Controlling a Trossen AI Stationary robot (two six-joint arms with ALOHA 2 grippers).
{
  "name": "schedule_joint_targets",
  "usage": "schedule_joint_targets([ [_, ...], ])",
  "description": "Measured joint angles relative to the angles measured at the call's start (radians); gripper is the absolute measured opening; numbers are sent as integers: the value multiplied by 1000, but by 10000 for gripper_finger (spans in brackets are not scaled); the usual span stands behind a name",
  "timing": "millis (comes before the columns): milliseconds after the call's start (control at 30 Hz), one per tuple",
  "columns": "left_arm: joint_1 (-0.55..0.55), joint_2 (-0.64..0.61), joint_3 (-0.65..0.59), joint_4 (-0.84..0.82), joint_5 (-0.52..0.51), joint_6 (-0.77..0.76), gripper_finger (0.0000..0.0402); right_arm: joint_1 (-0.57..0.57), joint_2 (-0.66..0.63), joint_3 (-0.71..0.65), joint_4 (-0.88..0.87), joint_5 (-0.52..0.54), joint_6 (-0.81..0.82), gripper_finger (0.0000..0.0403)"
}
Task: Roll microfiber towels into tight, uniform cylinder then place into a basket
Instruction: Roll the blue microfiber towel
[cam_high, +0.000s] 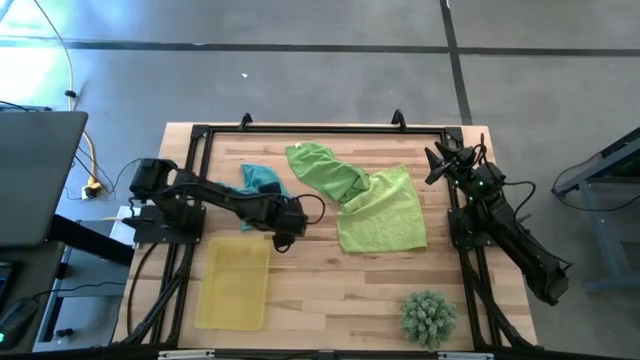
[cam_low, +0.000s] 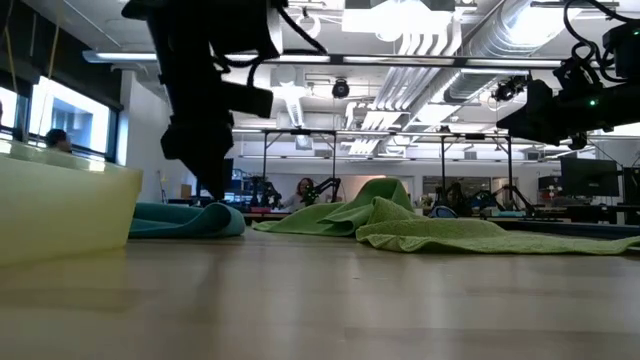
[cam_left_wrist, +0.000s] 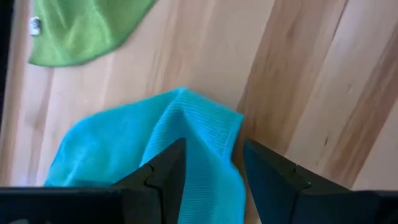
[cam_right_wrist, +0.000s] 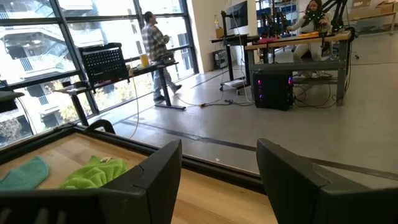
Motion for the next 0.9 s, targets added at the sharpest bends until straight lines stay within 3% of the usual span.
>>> schedule_joint_targets([
  [400,1,115,0,2,-81,44,144,0,0,0,0,0,0,199],
  [533,2,137,0,2,-95,10,110,0,0,0,0,0,0,199],
  [733,2,125,0,3,-89,-42,13,0,0,0,0,0,0,199],
  [900,-2,121,45,-8,-81,-62,12,0,0,0,0,0,0,199],
])
